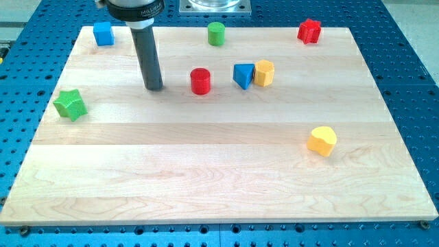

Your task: Move the red circle to the bottom left of the blue triangle

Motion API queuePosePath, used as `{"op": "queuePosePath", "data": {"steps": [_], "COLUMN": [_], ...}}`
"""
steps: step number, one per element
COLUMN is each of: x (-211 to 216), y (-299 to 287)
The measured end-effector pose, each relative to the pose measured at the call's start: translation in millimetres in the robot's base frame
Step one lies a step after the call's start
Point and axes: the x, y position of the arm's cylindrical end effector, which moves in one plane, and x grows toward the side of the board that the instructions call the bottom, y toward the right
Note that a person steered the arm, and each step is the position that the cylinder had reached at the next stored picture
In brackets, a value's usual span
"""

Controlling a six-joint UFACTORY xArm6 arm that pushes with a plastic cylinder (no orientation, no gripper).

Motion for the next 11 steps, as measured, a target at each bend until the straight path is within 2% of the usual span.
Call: {"op": "queuePosePath", "data": {"steps": [2, 5, 7, 8, 11], "x": [-0.1, -43.4, -57.6, -53.3, 44.4], "y": [3.1, 97.9, 102.8, 102.8, 72.2]}}
